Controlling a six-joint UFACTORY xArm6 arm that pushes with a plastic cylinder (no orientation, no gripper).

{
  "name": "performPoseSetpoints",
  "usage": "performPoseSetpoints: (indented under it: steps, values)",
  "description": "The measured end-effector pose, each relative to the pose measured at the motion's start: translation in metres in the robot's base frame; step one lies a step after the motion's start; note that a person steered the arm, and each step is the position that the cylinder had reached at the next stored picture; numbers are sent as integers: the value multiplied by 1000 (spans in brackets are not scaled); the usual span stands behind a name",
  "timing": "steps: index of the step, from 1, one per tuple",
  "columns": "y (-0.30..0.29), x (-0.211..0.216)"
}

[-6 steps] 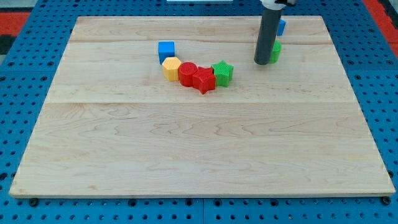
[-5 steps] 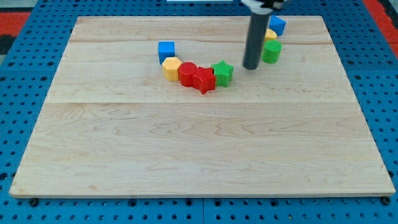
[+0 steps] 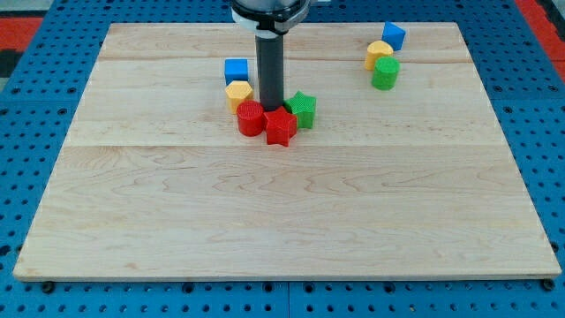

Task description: Move the green star away from the red star

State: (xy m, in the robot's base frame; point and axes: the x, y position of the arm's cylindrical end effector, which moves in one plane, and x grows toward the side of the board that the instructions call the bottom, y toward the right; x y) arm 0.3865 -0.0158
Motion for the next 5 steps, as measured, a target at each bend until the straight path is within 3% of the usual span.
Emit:
performPoseSetpoints:
  steps: [5]
  values:
    - [127,30]
